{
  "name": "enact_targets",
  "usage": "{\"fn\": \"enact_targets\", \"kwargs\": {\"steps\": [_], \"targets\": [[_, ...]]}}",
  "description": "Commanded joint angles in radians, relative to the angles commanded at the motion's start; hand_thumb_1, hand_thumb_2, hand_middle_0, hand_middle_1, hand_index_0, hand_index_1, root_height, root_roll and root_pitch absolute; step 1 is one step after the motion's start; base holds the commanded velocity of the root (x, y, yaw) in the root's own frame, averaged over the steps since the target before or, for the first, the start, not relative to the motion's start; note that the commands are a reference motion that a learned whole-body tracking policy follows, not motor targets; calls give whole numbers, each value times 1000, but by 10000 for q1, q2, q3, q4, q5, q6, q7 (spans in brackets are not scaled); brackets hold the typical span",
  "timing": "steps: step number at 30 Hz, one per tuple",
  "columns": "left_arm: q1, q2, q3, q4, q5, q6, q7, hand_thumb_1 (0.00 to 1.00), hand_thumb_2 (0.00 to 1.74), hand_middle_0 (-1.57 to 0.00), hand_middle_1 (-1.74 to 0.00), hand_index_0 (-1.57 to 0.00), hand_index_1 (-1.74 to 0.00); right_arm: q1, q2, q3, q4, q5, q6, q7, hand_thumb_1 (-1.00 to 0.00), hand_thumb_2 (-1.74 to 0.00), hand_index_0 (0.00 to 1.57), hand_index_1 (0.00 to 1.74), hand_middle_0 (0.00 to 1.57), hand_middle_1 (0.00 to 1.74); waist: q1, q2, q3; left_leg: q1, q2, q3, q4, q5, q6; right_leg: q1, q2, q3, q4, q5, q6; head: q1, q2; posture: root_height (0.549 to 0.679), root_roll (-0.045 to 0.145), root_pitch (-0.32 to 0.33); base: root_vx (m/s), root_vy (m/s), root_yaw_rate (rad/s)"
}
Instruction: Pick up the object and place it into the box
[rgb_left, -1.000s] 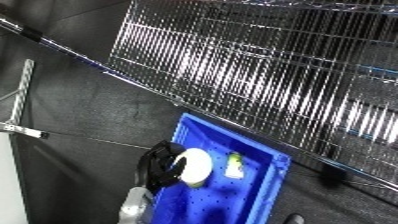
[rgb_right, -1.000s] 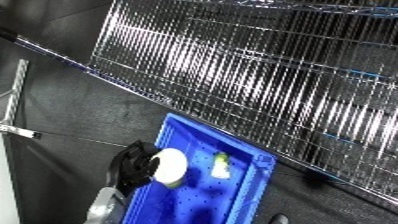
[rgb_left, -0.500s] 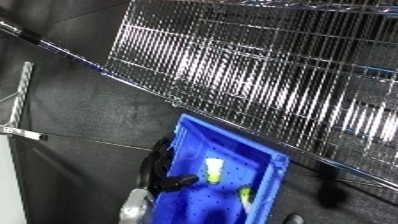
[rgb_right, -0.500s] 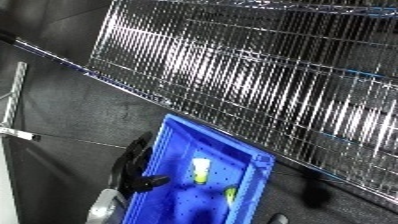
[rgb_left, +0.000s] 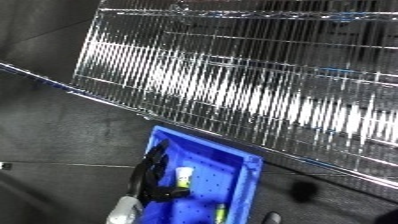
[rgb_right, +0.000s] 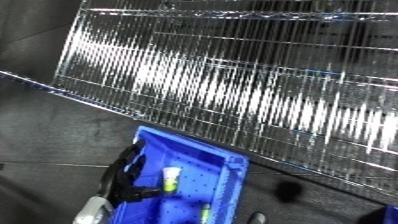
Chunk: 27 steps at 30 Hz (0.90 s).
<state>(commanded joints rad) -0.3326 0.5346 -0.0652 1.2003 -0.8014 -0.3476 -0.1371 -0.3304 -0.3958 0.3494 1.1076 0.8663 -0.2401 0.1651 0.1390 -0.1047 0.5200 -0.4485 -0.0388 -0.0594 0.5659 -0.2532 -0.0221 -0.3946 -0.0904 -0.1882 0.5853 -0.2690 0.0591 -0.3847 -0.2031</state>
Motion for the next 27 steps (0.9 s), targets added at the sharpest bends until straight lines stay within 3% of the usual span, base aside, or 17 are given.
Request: {"fn": "enact_targets", "kwargs": {"steps": [5,9,13,16,22,27], "targets": [[41,-196,-274,-364,187,100,32,0,0,0,0,0,0,-384,-213,-83,-127,-110,230,-98,0,0,0,0,0,0,-115,203,0,-139,17,130,208,-44,7,-196,12,119,70,136,14,2222,414,652,21,83,-31,12,-115],[152,-362,-467,-677,211,247,86,0,0,0,0,0,0,-588,-426,-163,-386,-252,345,-254,0,0,0,0,0,0,-241,425,0,-157,35,215,172,21,11,-337,41,220,118,217,23,3868,748,651,22,86,-30,32,-114],[284,-588,-684,-961,136,326,241,0,0,0,0,0,0,-736,-684,-270,-637,-397,289,-324,0,0,0,0,0,0,-410,677,0,-136,59,294,43,129,11,-521,3,287,308,206,19,5134,1378,649,23,87,-23,69,-125],[414,-791,-848,-1251,50,402,566,0,0,0,0,0,0,-792,-933,-397,-1062,-456,194,-380,0,0,0,0,0,0,-546,836,0,-155,37,343,46,148,23,-673,-28,341,469,196,11,5771,1554,647,25,88,-17,82,-189],[826,-1079,-980,-1816,16,435,1090,0,0,0,0,0,0,-736,-1388,-566,-2302,-693,157,-297,0,0,0,0,0,0,-799,1004,0,-202,30,440,257,35,36,-857,-36,481,650,185,-27,6735,2009,645,30,85,1,60,-181],[1177,-1169,-979,-2250,-28,485,1385,0,0,0,0,0,0,-683,-1754,-565,-3619,-840,258,-161,0,0,0,0,0,0,-983,1044,0,-244,72,583,420,-61,42,-970,-13,560,777,145,-70,6946,1984,644,33,86,2,42,-145]]}}
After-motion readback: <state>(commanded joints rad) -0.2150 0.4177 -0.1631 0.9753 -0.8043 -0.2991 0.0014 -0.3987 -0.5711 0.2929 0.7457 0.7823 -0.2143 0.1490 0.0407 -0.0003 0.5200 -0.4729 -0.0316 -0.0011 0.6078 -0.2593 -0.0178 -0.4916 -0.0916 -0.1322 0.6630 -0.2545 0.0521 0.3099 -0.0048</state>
